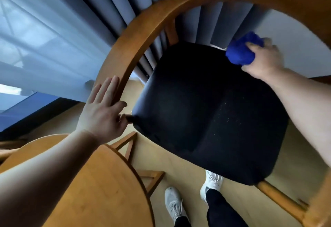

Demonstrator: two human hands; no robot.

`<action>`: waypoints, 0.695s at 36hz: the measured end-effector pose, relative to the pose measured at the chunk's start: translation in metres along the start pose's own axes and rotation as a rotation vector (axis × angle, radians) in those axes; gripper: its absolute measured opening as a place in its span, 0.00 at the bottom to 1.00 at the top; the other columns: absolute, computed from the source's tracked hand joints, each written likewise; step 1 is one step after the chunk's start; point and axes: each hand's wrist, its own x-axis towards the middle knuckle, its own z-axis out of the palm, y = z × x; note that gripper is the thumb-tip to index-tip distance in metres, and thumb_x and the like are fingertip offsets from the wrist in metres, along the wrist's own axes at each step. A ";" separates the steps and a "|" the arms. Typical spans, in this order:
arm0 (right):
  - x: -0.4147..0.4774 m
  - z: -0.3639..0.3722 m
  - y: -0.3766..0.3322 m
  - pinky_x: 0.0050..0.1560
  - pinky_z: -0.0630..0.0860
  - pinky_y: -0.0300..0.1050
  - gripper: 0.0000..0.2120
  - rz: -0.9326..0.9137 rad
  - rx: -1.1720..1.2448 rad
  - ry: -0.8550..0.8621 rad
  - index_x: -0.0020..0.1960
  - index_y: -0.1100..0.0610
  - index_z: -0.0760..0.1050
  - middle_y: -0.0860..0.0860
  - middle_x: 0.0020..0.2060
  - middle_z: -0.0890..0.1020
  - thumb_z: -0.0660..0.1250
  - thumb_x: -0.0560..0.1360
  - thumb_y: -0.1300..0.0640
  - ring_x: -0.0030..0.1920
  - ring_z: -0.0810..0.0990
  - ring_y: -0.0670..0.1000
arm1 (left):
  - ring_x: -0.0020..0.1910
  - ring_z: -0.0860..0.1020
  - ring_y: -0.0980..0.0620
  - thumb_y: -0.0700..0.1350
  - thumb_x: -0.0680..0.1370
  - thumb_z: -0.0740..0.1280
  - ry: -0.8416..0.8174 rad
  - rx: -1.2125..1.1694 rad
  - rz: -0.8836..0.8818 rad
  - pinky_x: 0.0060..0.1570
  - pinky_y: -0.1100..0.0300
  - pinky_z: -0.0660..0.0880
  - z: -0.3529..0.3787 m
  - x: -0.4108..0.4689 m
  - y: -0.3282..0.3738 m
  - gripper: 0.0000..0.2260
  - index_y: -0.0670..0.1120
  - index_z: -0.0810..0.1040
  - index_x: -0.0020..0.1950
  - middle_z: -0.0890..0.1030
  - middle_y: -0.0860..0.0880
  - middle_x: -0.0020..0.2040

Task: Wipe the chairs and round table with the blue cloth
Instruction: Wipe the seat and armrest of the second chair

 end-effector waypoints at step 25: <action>-0.023 0.038 -0.007 0.62 0.69 0.55 0.38 0.114 -0.021 -0.097 0.71 0.47 0.63 0.64 0.67 0.64 0.74 0.65 0.53 0.59 0.69 0.70 | 0.76 0.54 0.39 0.55 0.71 0.59 0.036 -0.070 0.010 0.73 0.41 0.53 -0.003 -0.002 0.006 0.18 0.48 0.82 0.50 0.60 0.38 0.75</action>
